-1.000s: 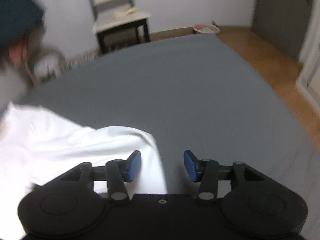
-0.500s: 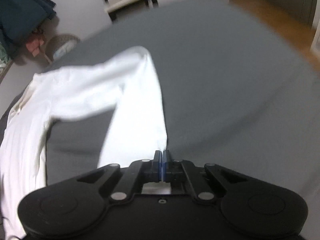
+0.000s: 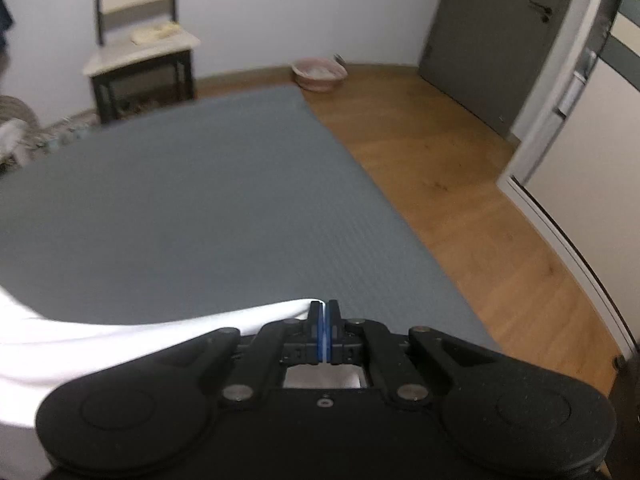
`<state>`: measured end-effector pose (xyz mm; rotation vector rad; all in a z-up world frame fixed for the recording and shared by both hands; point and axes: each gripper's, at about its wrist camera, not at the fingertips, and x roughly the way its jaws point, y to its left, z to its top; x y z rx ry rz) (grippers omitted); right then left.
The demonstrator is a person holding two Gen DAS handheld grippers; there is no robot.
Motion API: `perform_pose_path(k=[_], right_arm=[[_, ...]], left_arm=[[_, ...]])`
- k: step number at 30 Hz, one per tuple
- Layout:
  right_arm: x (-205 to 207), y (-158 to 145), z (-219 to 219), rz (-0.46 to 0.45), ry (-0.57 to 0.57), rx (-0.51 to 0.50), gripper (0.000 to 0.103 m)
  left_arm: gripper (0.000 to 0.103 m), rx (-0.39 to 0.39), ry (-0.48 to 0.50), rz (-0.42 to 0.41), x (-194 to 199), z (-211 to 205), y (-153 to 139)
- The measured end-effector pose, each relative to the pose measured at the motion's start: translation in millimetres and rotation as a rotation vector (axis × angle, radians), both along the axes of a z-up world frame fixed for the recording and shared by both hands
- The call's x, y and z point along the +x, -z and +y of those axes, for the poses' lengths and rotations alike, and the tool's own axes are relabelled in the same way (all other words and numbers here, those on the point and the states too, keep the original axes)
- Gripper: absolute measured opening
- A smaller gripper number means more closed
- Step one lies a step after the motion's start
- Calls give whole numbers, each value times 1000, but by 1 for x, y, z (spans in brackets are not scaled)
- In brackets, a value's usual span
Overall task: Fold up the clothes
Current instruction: 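Smooth the shirt hem flat with the right gripper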
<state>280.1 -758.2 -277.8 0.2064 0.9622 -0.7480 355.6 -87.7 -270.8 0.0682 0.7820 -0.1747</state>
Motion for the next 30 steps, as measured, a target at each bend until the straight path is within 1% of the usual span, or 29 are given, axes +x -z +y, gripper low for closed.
perform_pose_path(k=[2, 3, 4, 6, 7, 9, 11, 12, 13, 14, 17, 21, 23, 24, 25, 26, 29, 30], right_arm=[[-9, 18, 5, 15, 39, 10, 17], [-15, 22, 2, 6, 49, 15, 31], [-23, 19, -3, -21, 52, 17, 43], [-45, 10, -15, -86, 55, 22, 50], [-59, 5, -22, -120, 54, 39, 50], [-89, 3, -34, -171, 54, 104, 50], [-117, 8, -46, -207, 43, 187, 49], [-125, 10, -50, -219, 33, 231, 45], [-133, 12, -53, -231, 22, 275, 38], [-138, 13, -55, -248, 16, 300, 38], [-138, 17, -51, -270, 19, 329, 38], [-119, 20, -42, -241, 51, 333, 37], [-110, 25, -43, -215, 107, 318, 28], [-105, 24, -43, -204, 124, 311, 13], [-101, 21, -41, -195, 133, 304, 7], [-102, 13, -37, -212, 129, 302, 7], [-117, -25, -23, -323, 92, 307, 7], [-128, -40, -18, -376, 81, 304, 7]], left_arm=[[85, 10, 5, 0, 0, -1, 0], [85, 15, 7, 0, 0, -2, 0], [85, 19, 10, 0, 0, -2, 0], [85, 28, 15, 1, 0, -3, 0], [85, 23, 16, 2, 1, -3, 1], [85, 8, 17, 7, 2, -4, 1], [85, -7, 18, 8, 3, -5, 0], [85, -9, 20, 7, 2, -6, 0], [85, -5, 23, 5, 1, -8, -1], [85, 2, 26, 3, -1, -9, -2], [85, 24, 35, 0, -7, -11, -4], [85, 36, 20, -7, -14, -7, -7], [85, 36, 4, -12, -15, -4, -9], [85, 38, -4, -12, -16, -3, -9], [85, 40, -12, -13, -16, -2, -10], [85, 40, -14, -14, -17, -1, -11], [85, 36, -17, -18, -19, 2, -13], [85, 34, -17, -19, -19, 2, -13]])
